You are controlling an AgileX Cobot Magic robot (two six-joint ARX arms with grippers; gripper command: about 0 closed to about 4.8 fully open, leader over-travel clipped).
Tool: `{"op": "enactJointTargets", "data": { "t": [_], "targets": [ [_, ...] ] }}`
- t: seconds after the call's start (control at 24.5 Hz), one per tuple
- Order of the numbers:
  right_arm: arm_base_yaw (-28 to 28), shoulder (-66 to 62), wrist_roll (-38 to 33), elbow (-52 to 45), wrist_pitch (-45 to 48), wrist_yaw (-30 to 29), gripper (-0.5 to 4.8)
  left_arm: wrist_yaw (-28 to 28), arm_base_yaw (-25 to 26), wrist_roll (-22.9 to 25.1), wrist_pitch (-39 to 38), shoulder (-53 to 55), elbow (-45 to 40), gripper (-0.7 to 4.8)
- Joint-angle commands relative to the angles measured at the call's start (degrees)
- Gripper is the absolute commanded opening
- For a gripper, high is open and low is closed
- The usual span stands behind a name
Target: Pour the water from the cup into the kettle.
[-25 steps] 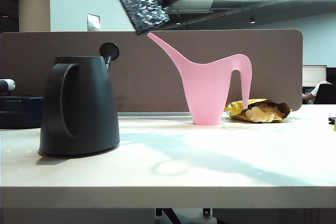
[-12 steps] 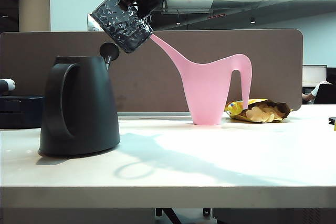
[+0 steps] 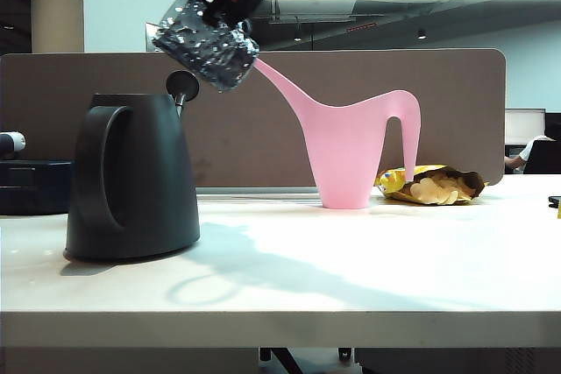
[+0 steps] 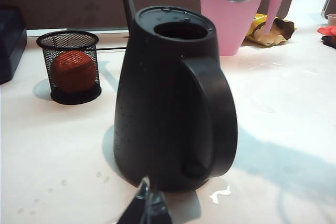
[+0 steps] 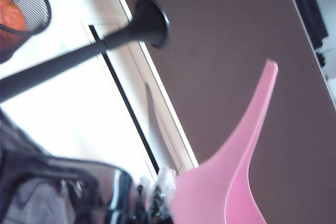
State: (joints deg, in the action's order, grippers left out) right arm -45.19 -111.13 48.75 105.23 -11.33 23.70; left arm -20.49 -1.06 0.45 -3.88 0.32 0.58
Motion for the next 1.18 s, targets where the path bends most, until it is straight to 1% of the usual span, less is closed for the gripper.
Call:
{"op": "enactJointTargets", "data": {
  "t": [0.04,0.16,0.45,0.49,0.73,1.06,1.18],
  "targets": [
    [-1.79,-0.92,3.37,0.33,3.26,0.83,-0.05,-0.26,-0.02,0.17,0.50,0.04,0.11,-0.05],
    [-2.84,-1.95,7.34,0.33,3.93,1.42,-0.05,-0.28,-0.02,0.17,0.50,0.04,0.11,-0.05],
    [-3.89,-3.63,11.72,0.33,5.64,3.45,-0.05,-0.28,-0.02,0.17,0.48,0.04,0.11,-0.05],
    [-4.02,-3.80,14.60,0.33,6.45,3.43,-0.05,-0.33,-0.02,0.17,0.50,0.04,0.11,-0.05],
    [-4.98,-3.82,16.59,0.33,8.20,3.65,-0.05,-0.20,-0.02,0.17,0.50,0.04,0.11,-0.05],
    [-5.64,-4.35,23.54,0.33,8.50,4.70,-0.05,-0.33,-0.02,0.15,0.50,0.04,0.11,-0.05],
    [-5.64,-4.35,24.74,0.33,8.61,4.72,-0.05,-0.33,-0.02,0.13,0.50,0.04,0.11,-0.05]
  ]
}}
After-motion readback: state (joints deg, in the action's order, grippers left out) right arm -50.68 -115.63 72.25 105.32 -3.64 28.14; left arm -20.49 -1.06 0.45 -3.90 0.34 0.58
